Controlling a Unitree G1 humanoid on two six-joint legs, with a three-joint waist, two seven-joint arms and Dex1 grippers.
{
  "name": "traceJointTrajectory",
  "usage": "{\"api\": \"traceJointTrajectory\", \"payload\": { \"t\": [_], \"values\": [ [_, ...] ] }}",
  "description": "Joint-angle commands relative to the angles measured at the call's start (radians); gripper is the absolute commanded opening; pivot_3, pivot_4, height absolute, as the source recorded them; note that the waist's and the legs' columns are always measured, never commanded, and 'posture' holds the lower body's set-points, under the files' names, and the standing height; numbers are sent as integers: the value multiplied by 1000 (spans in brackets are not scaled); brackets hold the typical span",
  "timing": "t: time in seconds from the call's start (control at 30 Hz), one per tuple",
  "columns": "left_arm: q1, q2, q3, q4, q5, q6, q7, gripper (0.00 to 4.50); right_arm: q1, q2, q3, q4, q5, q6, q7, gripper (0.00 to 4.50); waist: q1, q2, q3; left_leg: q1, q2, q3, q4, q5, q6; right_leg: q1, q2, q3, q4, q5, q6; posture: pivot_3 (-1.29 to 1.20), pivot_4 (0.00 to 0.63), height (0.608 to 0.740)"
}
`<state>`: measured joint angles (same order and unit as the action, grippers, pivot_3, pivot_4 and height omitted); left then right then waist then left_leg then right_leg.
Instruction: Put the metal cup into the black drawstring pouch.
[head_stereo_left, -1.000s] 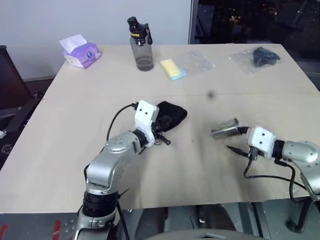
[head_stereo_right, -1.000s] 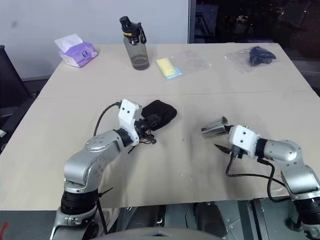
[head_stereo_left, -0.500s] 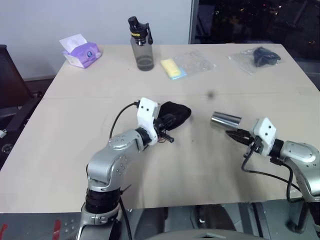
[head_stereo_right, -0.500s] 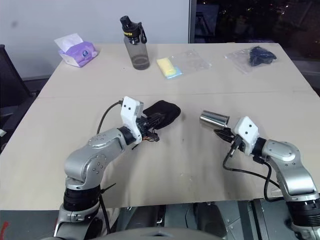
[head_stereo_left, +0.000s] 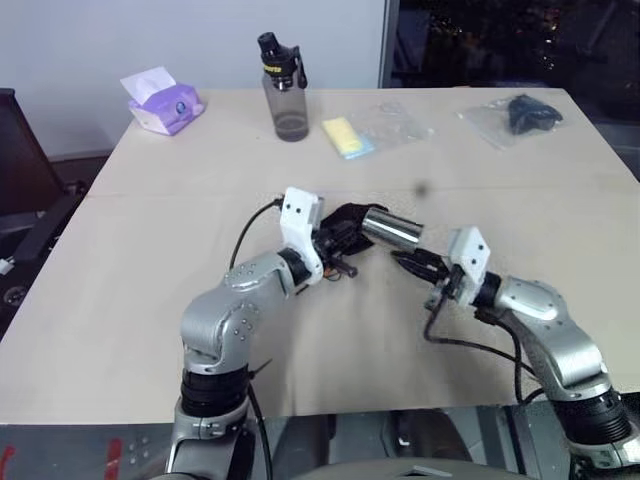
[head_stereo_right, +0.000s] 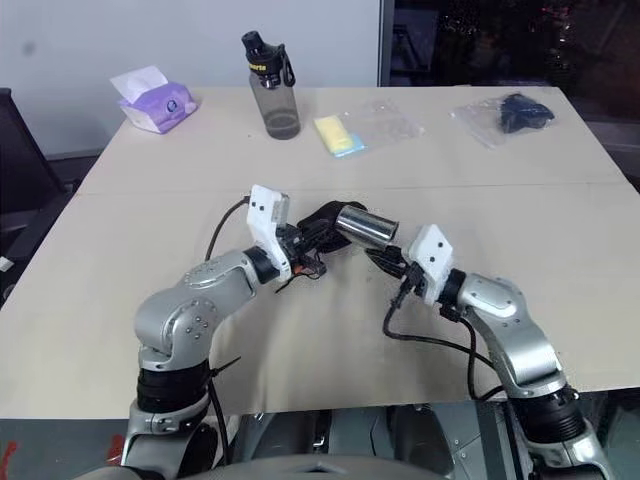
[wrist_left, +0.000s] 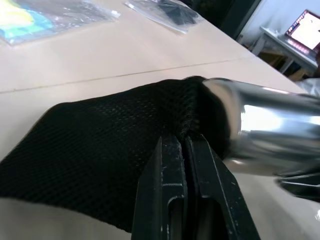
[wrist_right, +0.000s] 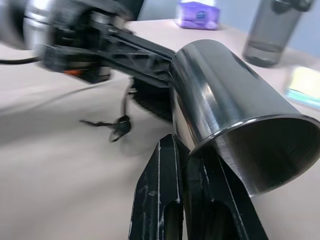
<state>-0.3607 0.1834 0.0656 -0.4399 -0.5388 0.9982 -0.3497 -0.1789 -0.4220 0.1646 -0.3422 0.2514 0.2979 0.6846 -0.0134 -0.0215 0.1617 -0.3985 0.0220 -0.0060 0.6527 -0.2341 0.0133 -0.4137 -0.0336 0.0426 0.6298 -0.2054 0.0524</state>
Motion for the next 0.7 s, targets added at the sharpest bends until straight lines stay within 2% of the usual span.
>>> {"api": "traceJointTrajectory", "payload": {
  "t": [0.03, 0.37, 0.63, 0.7],
  "values": [
    [-14, -13, 21, -37, -54, 19, 13, 0, -16, 10, 32, -17, -40, 12, -33, 101, 0, 0, 0, 0, 0, 0, 0, 0, 0, 0, 0, 0, 0, 0, 0, 0, 150, 740],
    [12, -36, -24, -73, -87, 32, 45, 0, -39, 31, 109, 2, -130, -5, -40, 101, 0, 0, 0, 0, 0, 0, 0, 0, 0, 0, 0, 0, 0, 0, 0, 0, 150, 740],
    [29, -38, -56, -88, -121, 30, 46, 0, -123, 276, -21, 7, 98, 257, -154, 101, -2, 0, 0, 1, 0, -1, 0, 0, 0, 0, 1, 0, 2, 0, -1, 0, 150, 740],
    [29, -41, -57, -87, -138, 31, 46, 0, -131, 352, -82, 43, 204, 303, -167, 101, 0, 0, 0, 0, 0, -1, 0, 0, 0, 0, 0, -1, 2, 0, -1, 0, 150, 740]
  ]
}}
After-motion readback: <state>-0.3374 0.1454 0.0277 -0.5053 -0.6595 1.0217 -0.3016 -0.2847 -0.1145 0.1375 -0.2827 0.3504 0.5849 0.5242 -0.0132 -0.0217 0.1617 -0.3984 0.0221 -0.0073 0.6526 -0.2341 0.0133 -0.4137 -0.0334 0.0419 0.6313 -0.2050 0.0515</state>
